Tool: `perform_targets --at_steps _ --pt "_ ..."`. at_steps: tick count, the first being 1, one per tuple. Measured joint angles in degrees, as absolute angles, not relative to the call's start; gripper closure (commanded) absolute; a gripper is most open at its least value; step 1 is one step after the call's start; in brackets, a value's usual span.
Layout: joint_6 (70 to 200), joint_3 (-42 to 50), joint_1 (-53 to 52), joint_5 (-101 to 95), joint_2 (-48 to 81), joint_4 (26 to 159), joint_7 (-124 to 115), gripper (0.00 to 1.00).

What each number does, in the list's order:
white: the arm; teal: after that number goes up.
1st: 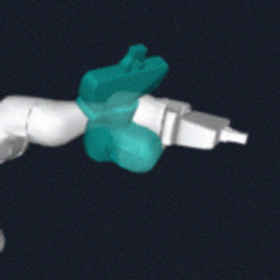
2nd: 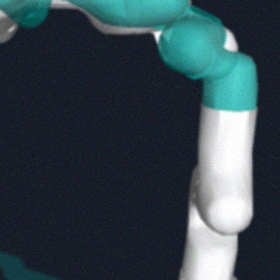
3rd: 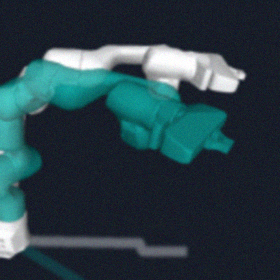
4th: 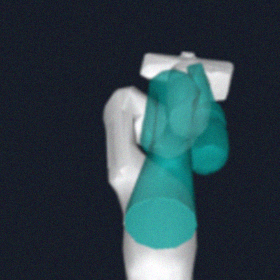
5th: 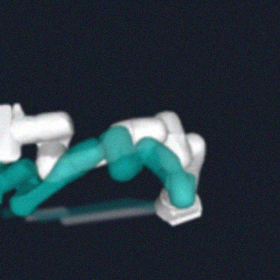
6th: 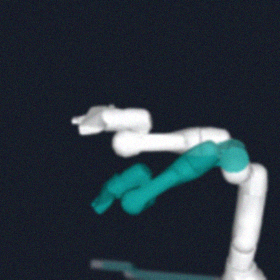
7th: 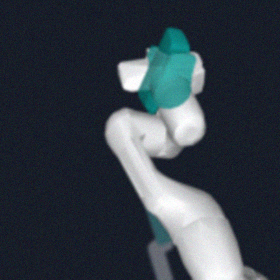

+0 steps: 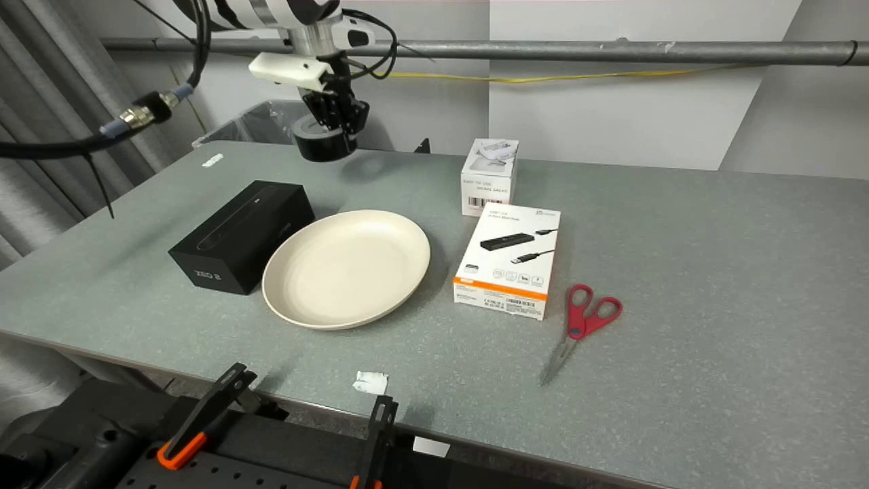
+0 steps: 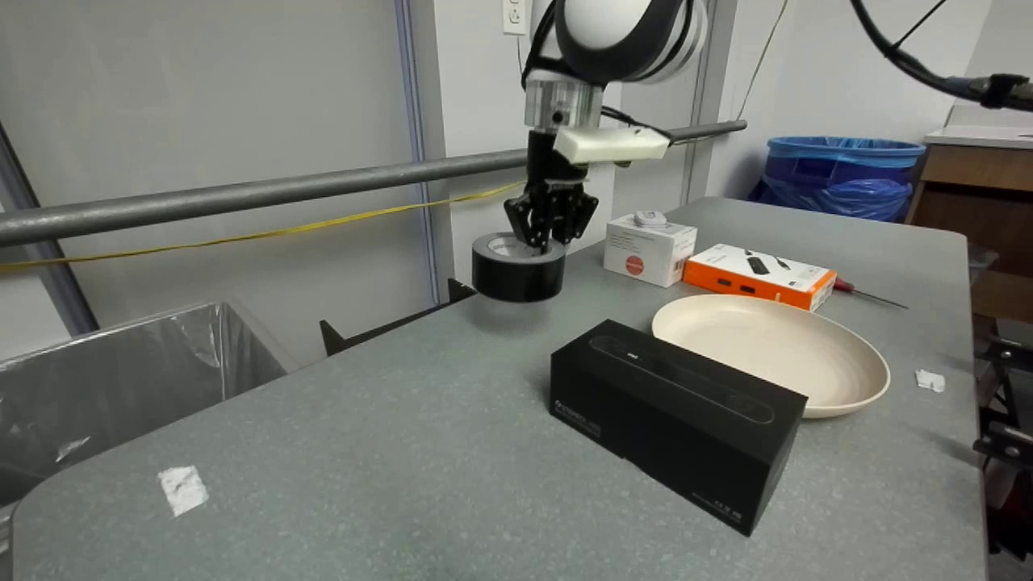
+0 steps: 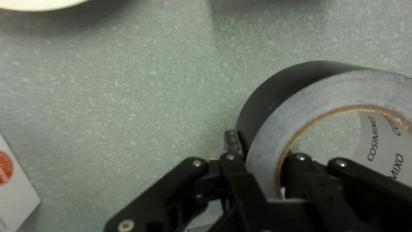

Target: Put the masking tape on the plate

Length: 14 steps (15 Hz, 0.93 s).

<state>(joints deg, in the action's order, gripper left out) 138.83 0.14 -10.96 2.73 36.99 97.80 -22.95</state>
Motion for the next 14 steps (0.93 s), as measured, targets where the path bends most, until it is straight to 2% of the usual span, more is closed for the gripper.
perform_targets --at_steps 3,7,14 --pt "133.5 0.9 -10.5 1.8 28.1 105.2 -20.9 0.94" --pt "132.9 2.6 -8.9 -0.5 18.7 118.3 -18.6 0.94" --pt "139.9 4.5 -5.4 -3.9 16.0 137.5 -18.1 0.94"
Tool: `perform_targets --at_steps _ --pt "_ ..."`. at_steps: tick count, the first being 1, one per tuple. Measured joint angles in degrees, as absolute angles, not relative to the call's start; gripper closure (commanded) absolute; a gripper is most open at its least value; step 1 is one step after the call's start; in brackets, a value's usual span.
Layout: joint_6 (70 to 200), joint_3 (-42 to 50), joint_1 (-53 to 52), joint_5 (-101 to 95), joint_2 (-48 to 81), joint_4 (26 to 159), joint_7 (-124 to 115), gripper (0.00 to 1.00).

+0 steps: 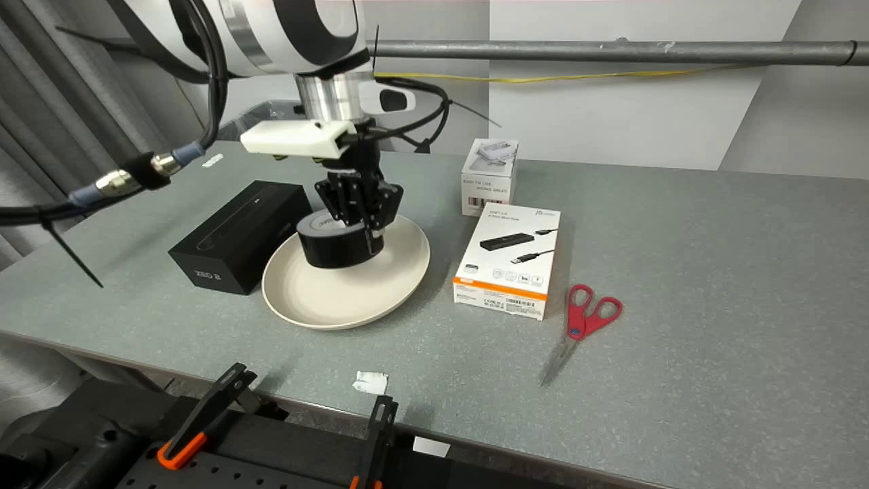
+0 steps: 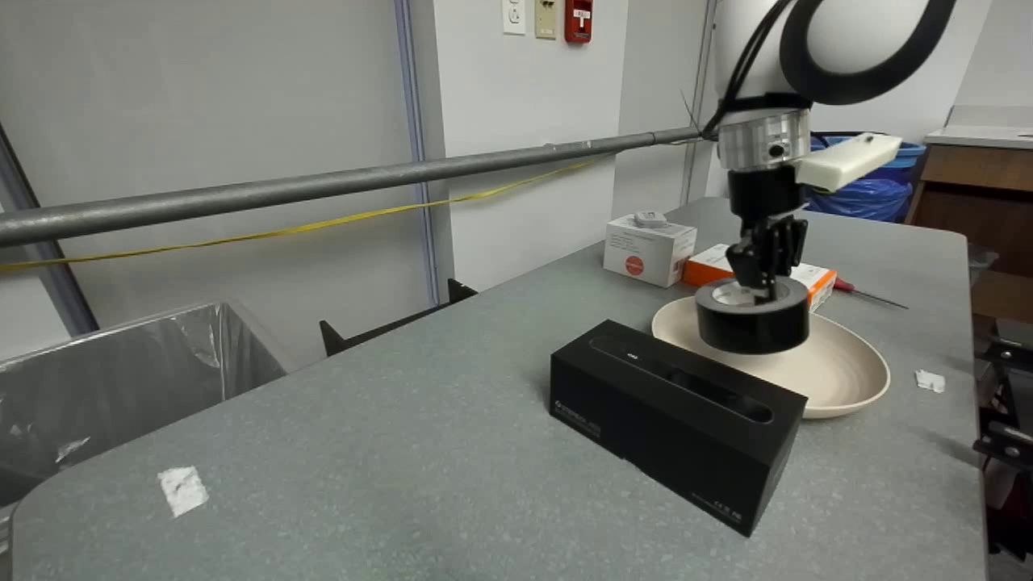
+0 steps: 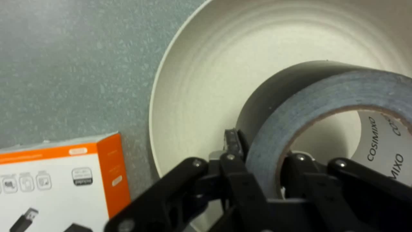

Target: Put the masking tape on the plate

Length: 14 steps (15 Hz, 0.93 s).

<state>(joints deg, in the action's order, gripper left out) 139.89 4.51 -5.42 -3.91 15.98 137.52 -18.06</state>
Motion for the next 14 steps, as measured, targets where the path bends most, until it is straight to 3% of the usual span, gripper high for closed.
perform_targets --at_steps 3,4,5,11,14 --pt "147.6 4.6 -5.3 -4.0 17.1 141.2 -18.5 0.94" --pt "150.2 4.6 -5.3 -4.0 17.6 141.8 -18.7 0.49" --pt "152.0 4.8 -5.4 -4.3 18.0 142.2 -19.1 0.48" --pt "152.5 5.1 -6.2 -5.0 17.8 141.6 -20.0 0.03" --pt "148.0 4.7 -6.2 -4.8 17.2 138.6 -20.0 0.00"
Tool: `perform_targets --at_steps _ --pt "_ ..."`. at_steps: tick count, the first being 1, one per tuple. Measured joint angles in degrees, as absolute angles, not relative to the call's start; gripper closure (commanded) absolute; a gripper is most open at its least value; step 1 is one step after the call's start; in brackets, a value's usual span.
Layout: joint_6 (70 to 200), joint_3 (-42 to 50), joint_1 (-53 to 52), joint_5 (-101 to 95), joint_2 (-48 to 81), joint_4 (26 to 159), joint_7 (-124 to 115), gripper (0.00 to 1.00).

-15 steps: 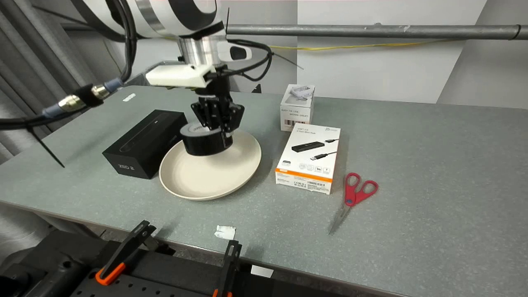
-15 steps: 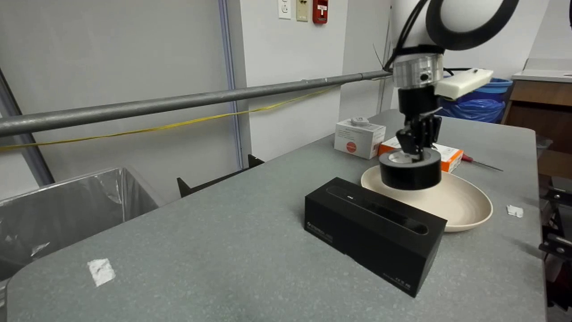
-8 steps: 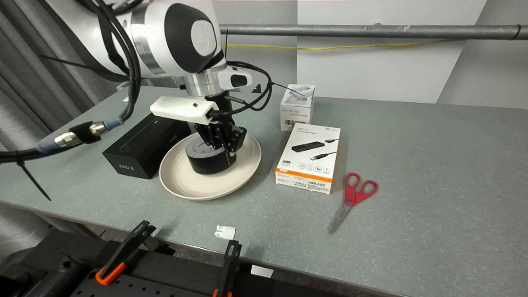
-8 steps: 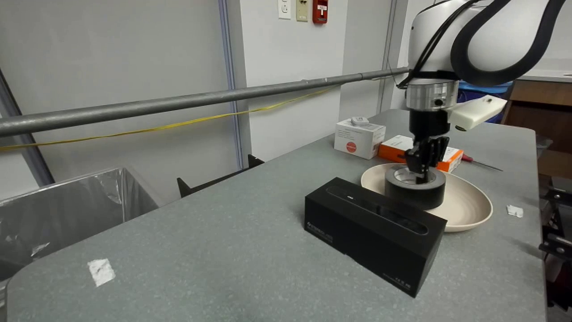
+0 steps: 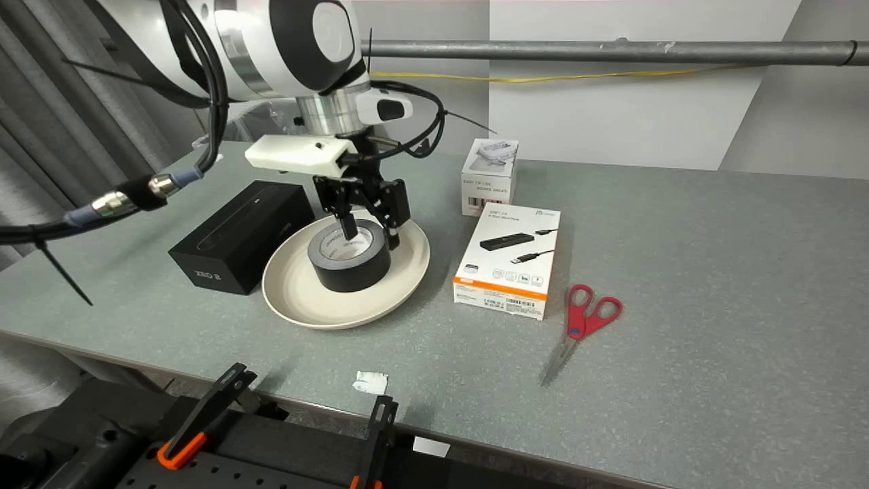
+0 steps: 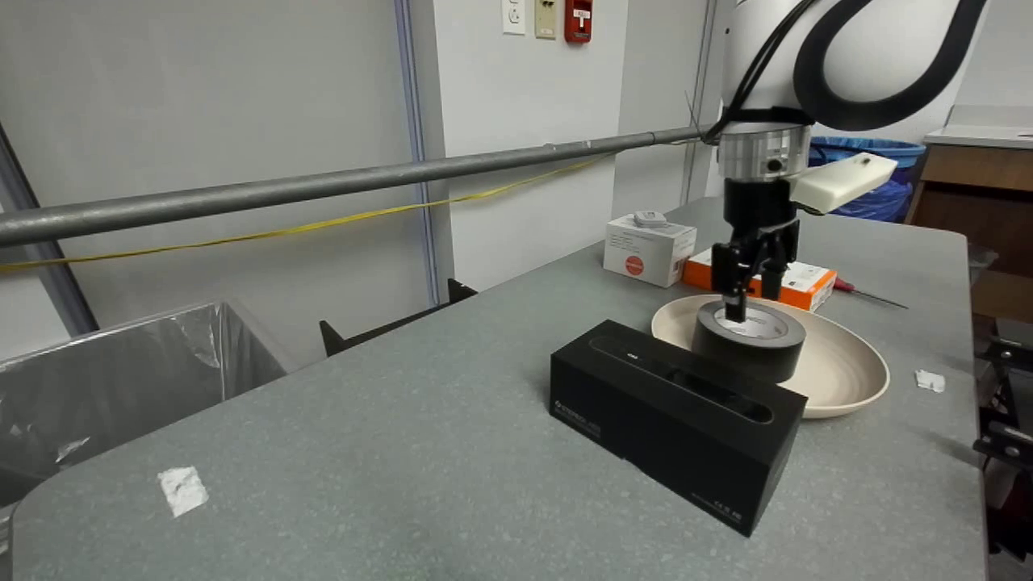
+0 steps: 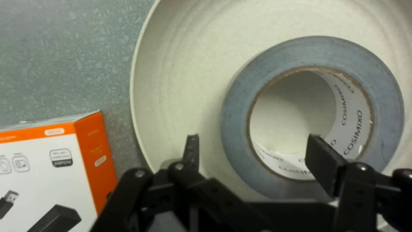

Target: Put the masking tape on the plate

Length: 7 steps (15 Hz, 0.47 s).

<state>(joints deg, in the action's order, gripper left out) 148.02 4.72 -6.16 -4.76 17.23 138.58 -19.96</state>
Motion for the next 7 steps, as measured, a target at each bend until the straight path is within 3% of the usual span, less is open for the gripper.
perform_targets --at_steps 7 --pt "137.6 4.2 -6.1 -4.1 17.3 130.2 -20.0 0.00"
